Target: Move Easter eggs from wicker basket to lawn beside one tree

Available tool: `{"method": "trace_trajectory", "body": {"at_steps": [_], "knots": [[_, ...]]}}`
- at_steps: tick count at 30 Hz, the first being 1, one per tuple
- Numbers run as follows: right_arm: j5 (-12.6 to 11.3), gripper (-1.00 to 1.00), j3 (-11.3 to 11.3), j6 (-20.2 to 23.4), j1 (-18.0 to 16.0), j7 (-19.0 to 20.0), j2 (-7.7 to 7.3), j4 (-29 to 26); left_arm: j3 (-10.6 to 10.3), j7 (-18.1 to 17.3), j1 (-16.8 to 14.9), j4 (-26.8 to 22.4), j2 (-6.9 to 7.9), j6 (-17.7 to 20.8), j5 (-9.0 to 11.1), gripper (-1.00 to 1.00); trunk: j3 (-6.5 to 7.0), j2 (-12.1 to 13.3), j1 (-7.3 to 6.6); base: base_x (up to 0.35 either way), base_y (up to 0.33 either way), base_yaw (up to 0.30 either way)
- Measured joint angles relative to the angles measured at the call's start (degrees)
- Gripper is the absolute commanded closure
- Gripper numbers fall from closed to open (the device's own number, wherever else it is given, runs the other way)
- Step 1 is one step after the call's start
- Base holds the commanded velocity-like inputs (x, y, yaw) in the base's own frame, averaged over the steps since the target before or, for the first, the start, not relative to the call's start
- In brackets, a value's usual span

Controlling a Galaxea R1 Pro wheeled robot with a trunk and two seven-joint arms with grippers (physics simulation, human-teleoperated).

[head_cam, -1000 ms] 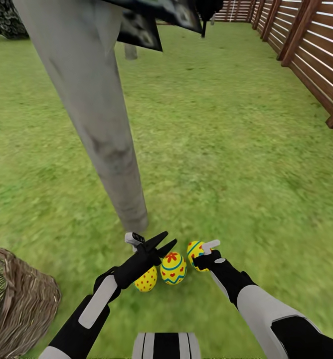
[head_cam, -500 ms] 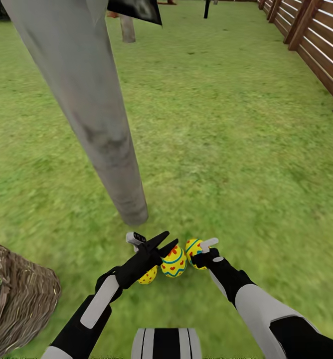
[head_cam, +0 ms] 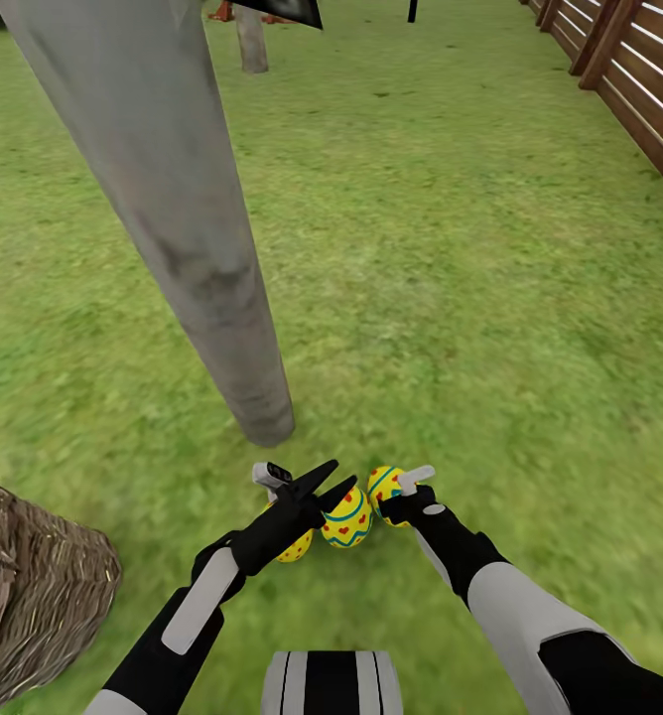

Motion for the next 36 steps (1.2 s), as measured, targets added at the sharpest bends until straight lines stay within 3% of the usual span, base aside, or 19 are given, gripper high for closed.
{"method": "trace_trajectory", "body": {"at_steps": [1,8,12,24,28,30,32,34,36], "knots": [[-0.11,-1.00,0.07,0.18,0.00,0.04,0.00,-0.18,0.01,0.00,0.00,0.00,0.00,0.00,0.00,-1.00,0.00,0.00,0.00,0.000,0.000,0.000],[-0.09,-1.00,0.21,0.30,0.01,0.25,0.00,0.26,-0.01,0.00,0.00,0.01,0.00,0.04,0.00,-1.00,0.00,0.00,0.01,0.000,0.000,0.000],[-0.27,-1.00,0.20,0.31,0.03,0.26,-0.01,3.51,-0.13,0.00,0.00,0.00,0.00,0.09,0.00,-1.00,0.88,0.06,-0.08,0.000,0.000,0.000],[-0.40,-1.00,0.08,0.31,0.04,0.39,-0.13,3.34,-0.16,0.00,0.00,0.00,0.00,0.09,0.01,-1.00,3.54,0.23,-0.39,0.000,0.000,0.000],[-0.55,-1.00,-0.25,0.84,0.03,0.70,-0.51,0.78,-0.17,0.00,0.00,0.01,0.01,0.15,0.03,-1.00,4.42,0.28,-0.49,0.000,0.000,0.000],[-1.32,-1.00,-0.33,3.01,0.03,0.79,-0.54,-1.32,-0.17,0.00,0.00,0.01,0.01,0.17,0.08,-1.00,4.87,0.31,-0.54,0.000,0.000,0.000],[-3.80,-1.00,-0.33,10.28,0.03,1.01,-1.12,-7.25,-0.20,0.04,0.00,0.01,0.03,0.19,0.09,-1.00,5.31,0.33,-0.60,0.000,0.000,0.000],[-7.11,-1.00,-0.52,19.83,0.04,3.79,-3.91,-14.41,-0.38,0.98,0.00,-0.06,0.01,0.23,0.02,-1.00,5.76,0.36,-0.65,0.000,0.000,0.000],[-8.46,-1.00,-0.79,27.43,0.05,11.14,-8.02,-17.86,-0.56,5.49,-0.07,-0.71,-0.02,0.75,0.13,-1.00,6.20,0.39,-0.70,0.000,0.000,0.000]]}}
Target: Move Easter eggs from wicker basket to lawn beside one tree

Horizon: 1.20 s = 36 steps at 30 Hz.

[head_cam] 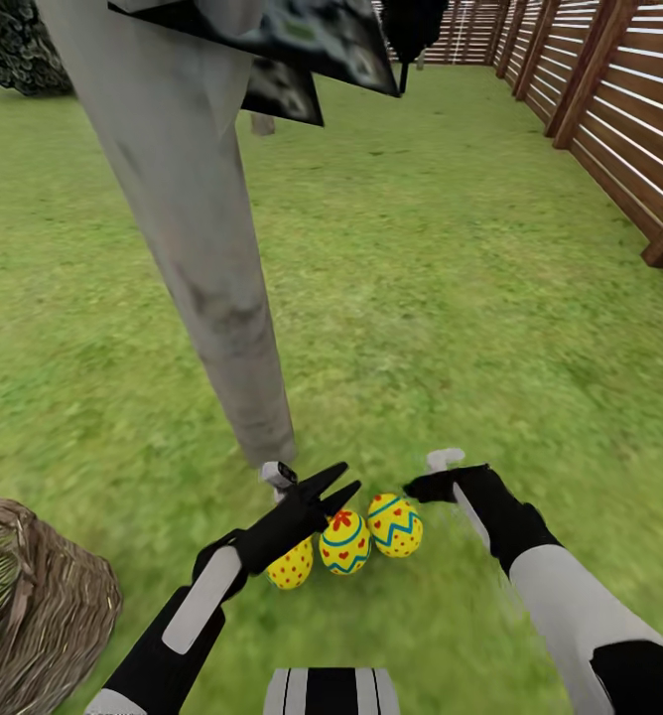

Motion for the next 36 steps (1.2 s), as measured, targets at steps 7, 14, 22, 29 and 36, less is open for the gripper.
{"method": "trace_trajectory", "body": {"at_steps": [7,14,22,29,36], "knots": [[-0.72,-1.00,0.15,2.90,2.28,47.64,-18.45,4.05,-4.04,6.54,-1.57,-1.54,-1.46,0.47,0.02,-1.00,1.54,0.11,-0.13,-0.077,0.000,0.000],[-0.50,-1.00,-0.07,-1.73,3.18,59.88,-20.54,10.84,-4.32,9.49,-1.69,-1.48,-2.01,0.20,-0.08,-1.00,3.10,0.19,-0.32,-0.318,0.000,0.000],[-0.49,-1.00,-0.15,-1.95,3.18,59.30,-20.40,10.88,-4.27,14.63,-1.68,-1.53,-1.84,0.27,-0.04,-1.00,4.88,0.30,-0.57,-0.023,0.000,0.000],[-0.49,-1.00,-0.25,-5.39,3.18,59.00,-20.40,11.64,-4.31,17.62,-1.34,-3.51,2.59,0.50,0.53,-1.00,6.43,0.39,-0.75,0.000,0.000,0.000],[-0.64,-1.00,-0.31,-9.16,3.18,59.00,-20.52,11.91,-4.41,17.33,1.88,-5.83,7.42,1.57,0.60,-1.00,7.98,0.49,-0.92,0.000,0.000,0.000]]}}
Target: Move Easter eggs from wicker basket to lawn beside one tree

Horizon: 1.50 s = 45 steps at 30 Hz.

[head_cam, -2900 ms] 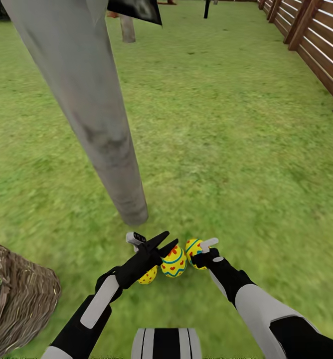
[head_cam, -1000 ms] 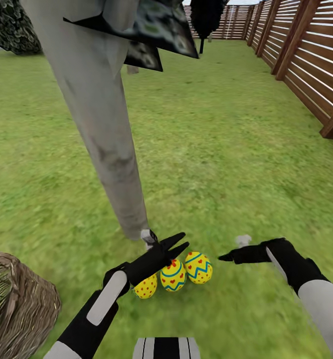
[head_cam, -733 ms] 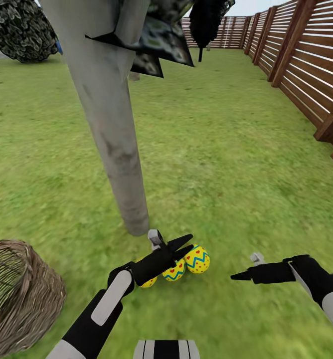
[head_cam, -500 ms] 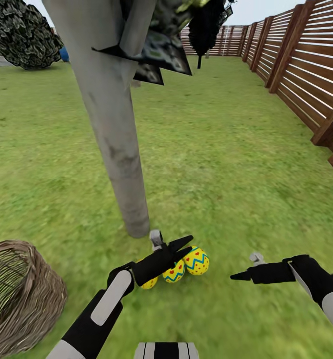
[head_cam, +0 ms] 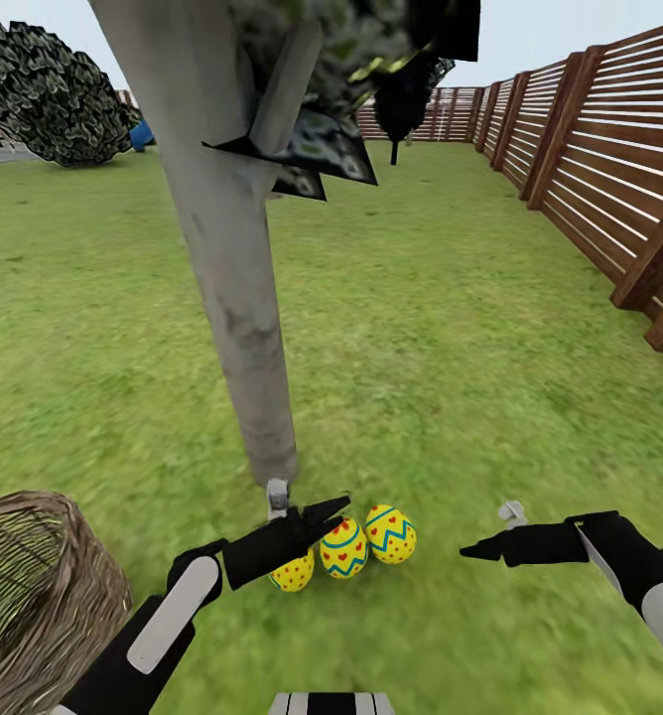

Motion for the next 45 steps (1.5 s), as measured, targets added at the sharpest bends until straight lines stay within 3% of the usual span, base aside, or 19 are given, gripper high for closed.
{"method": "trace_trajectory", "body": {"at_steps": [6,11,17,22,28,29,31,32,33,36,40,43,45], "knots": [[0.04,-1.00,0.01,-0.21,0.00,-0.06,0.13,0.85,-0.01,0.15,3.54,0.64,0.48,-0.08,-0.49,-1.00,1.33,0.08,-0.15,0.000,0.000,0.000],[0.14,-1.00,0.16,-0.27,0.00,-0.14,0.24,1.41,-0.05,0.04,6.41,0.76,3.63,-0.21,-0.48,-1.00,2.44,0.15,-0.28,0.000,0.000,0.000],[0.38,-1.00,0.21,-0.38,0.04,-0.33,0.26,1.67,-0.04,-0.07,8.90,3.39,5.30,-0.52,-0.57,-1.00,3.77,0.23,-0.44,0.000,0.000,0.000],[0.39,-1.00,0.21,-0.39,0.08,-0.37,0.26,1.71,-0.06,-1.53,9.00,9.21,5.72,-0.90,-0.64,-1.00,4.88,0.30,-0.57,0.000,0.000,0.000],[1.25,-1.00,0.34,-1.60,0.34,-0.41,0.08,2.48,-0.37,-1.74,9.05,10.78,5.68,-0.96,-0.64,-1.00,6.21,0.38,-0.72,0.000,0.000,0.000],[2.33,-1.00,0.45,-5.26,0.77,-1.68,0.19,4.13,-0.81,-1.75,9.06,11.46,5.66,-1.01,-0.77,-1.00,6.43,0.39,-0.75,0.000,0.000,0.000],[2.48,-1.00,0.44,-6.74,0.93,-4.26,0.49,4.62,-0.90,-1.75,9.07,11.78,5.70,-1.03,-0.78,-1.00,6.88,0.42,-0.80,0.000,0.000,0.000],[2.45,-1.00,0.48,-8.08,1.52,-10.14,1.17,5.20,-0.96,-1.72,9.05,12.19,5.67,-1.06,-0.81,-1.00,7.09,0.43,-0.82,0.000,0.000,0.000],[2.42,-1.00,0.48,-9.20,1.83,-13.37,1.70,5.91,-0.99,-1.69,9.04,12.74,5.59,-1.26,-0.84,-1.00,7.32,0.44,-0.85,0.000,0.000,0.000],[2.43,-1.00,0.51,-12.62,2.16,-18.79,2.88,8.88,-1.22,-1.59,9.02,14.82,5.43,-2.62,-1.31,-1.00,7.98,0.48,-0.93,0.000,0.000,0.000],[2.65,-1.00,0.42,-15.88,2.25,-25.40,5.18,14.52,-1.26,-1.48,9.01,18.39,5.09,-4.53,-5.65,-1.00,8.87,0.54,-1.03,0.000,0.000,0.000],[2.74,-1.00,0.54,-19.16,2.28,-29.62,6.72,19.26,-1.20,-1.36,9.01,20.85,2.55,-5.66,-8.33,-1.00,9.53,0.58,-1.10,0.000,0.000,0.000],[2.74,-1.00,0.46,-20.86,2.38,-30.77,7.10,21.50,-1.17,-1.33,8.97,22.99,1.71,-6.64,-9.55,-1.00,9.97,0.60,-1.16,0.000,0.000,0.000]]}}
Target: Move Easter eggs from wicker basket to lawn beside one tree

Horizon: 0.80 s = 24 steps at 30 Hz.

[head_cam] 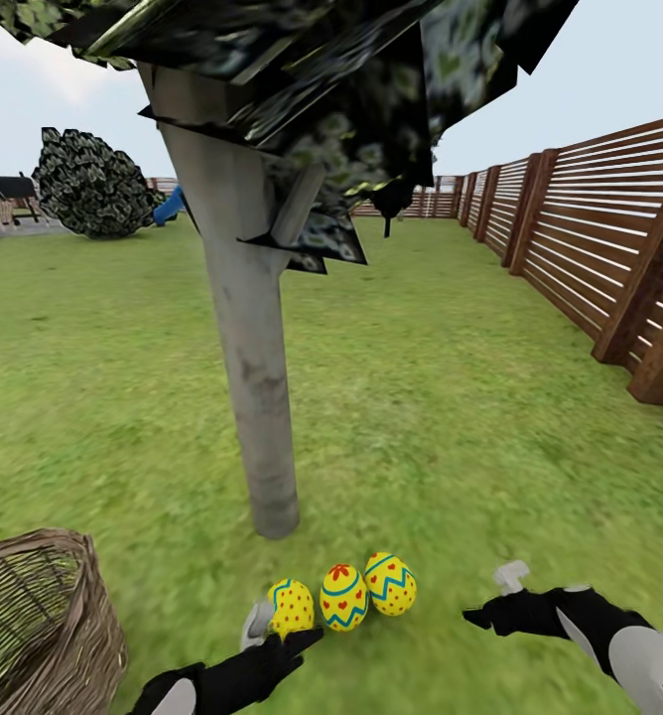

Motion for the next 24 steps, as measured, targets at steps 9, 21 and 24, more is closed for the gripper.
{"method": "trace_trajectory", "body": {"at_steps": [9,21,24], "knots": [[-0.10,-1.00,-0.04,-2.41,3.33,-7.05,0.31,3.06,0.11,4.99,-0.05,6.07,-2.37,-2.96,-1.33,-1.00,2.00,0.12,-0.23,0.000,0.000,0.000],[-0.29,-1.00,-0.25,-5.88,5.23,-11.28,1.60,3.24,0.20,11.43,-0.05,10.37,-2.44,-6.54,-1.21,-1.00,4.66,0.28,-0.51,-0.267,0.000,0.000],[-0.29,-1.00,-0.26,-6.01,5.32,-11.93,1.89,3.27,0.25,11.47,-0.05,11.92,-2.48,-8.22,-1.23,-1.00,5.32,0.32,-0.58,-0.335,0.000,0.000]]}}
